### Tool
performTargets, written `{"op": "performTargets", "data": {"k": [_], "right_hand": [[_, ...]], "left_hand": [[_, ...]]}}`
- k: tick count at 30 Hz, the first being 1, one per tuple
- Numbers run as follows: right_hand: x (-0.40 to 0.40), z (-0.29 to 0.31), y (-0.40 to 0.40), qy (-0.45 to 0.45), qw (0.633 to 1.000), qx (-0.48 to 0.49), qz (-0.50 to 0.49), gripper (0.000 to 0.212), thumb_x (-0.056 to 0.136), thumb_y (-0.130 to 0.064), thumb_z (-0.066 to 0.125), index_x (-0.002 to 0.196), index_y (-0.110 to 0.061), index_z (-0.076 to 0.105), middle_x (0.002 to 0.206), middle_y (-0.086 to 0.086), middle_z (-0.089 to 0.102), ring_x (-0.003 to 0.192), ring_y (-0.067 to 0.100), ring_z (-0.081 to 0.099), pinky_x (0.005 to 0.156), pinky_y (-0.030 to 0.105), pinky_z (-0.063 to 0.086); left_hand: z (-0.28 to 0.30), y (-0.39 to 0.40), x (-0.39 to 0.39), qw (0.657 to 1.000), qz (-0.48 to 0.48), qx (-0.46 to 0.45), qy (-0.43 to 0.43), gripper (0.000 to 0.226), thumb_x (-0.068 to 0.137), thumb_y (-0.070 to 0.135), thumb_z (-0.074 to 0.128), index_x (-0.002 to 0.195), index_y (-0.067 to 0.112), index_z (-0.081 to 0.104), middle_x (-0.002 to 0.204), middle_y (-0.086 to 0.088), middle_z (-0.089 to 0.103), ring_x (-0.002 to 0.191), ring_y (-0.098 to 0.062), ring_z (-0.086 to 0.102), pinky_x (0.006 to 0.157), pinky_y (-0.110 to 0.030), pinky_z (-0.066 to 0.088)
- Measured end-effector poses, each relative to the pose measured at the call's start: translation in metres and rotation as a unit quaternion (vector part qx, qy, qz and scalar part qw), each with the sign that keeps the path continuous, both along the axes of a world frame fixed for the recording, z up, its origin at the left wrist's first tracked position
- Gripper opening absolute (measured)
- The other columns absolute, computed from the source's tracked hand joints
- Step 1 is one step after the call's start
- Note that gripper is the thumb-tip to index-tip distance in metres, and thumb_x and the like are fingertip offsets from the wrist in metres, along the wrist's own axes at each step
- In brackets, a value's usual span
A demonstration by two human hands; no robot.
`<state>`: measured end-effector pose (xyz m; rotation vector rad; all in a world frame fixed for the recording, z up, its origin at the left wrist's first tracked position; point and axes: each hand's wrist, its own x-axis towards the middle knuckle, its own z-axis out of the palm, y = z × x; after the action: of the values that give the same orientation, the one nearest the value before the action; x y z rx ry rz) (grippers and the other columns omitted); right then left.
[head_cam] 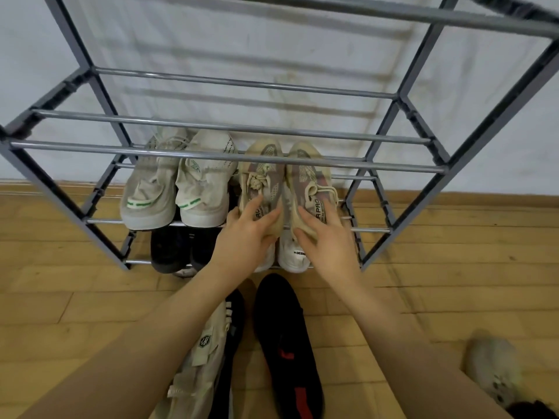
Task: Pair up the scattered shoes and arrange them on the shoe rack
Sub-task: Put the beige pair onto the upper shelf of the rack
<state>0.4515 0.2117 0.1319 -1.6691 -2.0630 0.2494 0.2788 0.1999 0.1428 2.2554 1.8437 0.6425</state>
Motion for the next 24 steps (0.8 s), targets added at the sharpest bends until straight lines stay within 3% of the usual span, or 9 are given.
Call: {"op": "performTargets", "data": {"k": [8, 14, 19, 24], "right_hand": [[-0.005, -0.002, 0.021, 0.007, 0.999, 0.036, 0.021, 0.038, 0.093, -0.033, 0.055, 0.131, -0.026, 0.055, 0.152, 0.012, 0.030, 0.122, 0.046, 0.040, 0.096, 0.053, 0.041], [-0.011, -0.007, 0.021, 0.002, 0.999, 0.044, -0.005, 0.037, 0.093, -0.036, 0.055, 0.130, -0.031, 0.055, 0.151, 0.008, 0.034, 0.124, 0.047, 0.038, 0.092, 0.049, 0.043], [-0.015, -0.012, 0.016, 0.003, 0.999, 0.022, -0.028, 0.040, 0.096, -0.041, 0.046, 0.136, -0.039, 0.045, 0.156, 0.000, 0.022, 0.136, 0.040, 0.024, 0.097, 0.047, 0.040], [-0.012, -0.009, -0.003, 0.028, 0.999, 0.024, -0.030, 0.041, 0.098, -0.035, 0.042, 0.140, -0.036, 0.040, 0.157, 0.004, 0.016, 0.138, 0.036, 0.022, 0.108, 0.046, 0.029]], "left_hand": [[-0.007, 0.019, 0.000, 0.999, -0.003, 0.035, -0.032, 0.046, 0.079, 0.013, 0.071, 0.123, 0.018, 0.061, 0.138, -0.018, 0.046, 0.106, -0.058, 0.045, 0.089, -0.065, 0.040], [-0.018, 0.018, 0.000, 0.997, 0.024, 0.064, -0.022, 0.047, 0.078, 0.021, 0.073, 0.123, 0.025, 0.060, 0.138, -0.010, 0.049, 0.110, -0.055, 0.047, 0.082, -0.062, 0.045], [-0.020, 0.009, 0.000, 0.996, 0.028, 0.076, 0.045, 0.050, 0.088, 0.042, 0.042, 0.136, 0.029, 0.046, 0.145, -0.008, 0.041, 0.114, -0.052, 0.047, 0.085, -0.059, 0.044], [-0.012, -0.015, 0.005, 0.995, 0.025, 0.084, 0.051, 0.050, 0.087, 0.036, 0.043, 0.135, 0.021, 0.048, 0.140, -0.011, 0.046, 0.123, -0.044, 0.043, 0.093, -0.056, 0.039]]}}
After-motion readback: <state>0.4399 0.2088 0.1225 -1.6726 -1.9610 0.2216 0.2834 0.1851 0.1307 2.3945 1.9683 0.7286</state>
